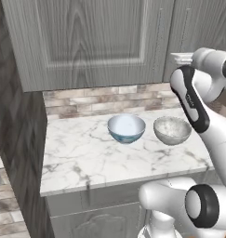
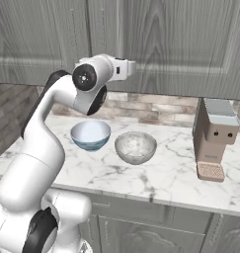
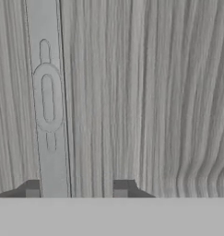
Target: Open the cabinet. Pick the bowls from the counter and place them in the cabinet. Then close the cabinet.
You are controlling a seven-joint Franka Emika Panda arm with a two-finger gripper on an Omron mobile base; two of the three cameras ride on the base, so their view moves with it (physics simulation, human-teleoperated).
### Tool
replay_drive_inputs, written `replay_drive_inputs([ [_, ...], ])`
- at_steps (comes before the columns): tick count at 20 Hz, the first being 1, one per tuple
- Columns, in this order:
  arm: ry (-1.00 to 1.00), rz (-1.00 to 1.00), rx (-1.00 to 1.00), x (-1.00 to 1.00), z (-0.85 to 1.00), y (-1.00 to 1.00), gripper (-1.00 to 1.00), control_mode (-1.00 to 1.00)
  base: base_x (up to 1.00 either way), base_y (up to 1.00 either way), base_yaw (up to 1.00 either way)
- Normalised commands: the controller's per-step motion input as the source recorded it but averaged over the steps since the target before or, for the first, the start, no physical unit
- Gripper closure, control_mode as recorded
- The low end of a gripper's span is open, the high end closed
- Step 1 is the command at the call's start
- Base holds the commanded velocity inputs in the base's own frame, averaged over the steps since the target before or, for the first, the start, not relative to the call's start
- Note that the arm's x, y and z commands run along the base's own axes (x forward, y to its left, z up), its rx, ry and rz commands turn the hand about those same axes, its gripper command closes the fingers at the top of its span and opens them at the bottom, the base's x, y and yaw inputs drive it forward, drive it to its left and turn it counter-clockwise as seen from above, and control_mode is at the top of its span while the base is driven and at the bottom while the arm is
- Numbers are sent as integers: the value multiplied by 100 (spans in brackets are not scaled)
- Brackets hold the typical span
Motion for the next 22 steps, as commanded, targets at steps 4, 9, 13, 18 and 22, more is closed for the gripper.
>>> replay_drive_inputs([
  [4, -3, -14, 2, 12, -71, -100, 100, -100, 0, 0, 0],
  [9, 0, -13, 13, -1, -49, -100, 100, -100, 0, 0, 0],
  [13, 4, -5, 21, -38, -20, -100, 100, -100, 0, 0, 0],
  [18, 7, -1, 23, -60, -19, -100, 100, -100, 0, 0, 0],
  [22, 1, 0, 23, -92, -19, -100, 100, -100, 0, 0, 0],
])
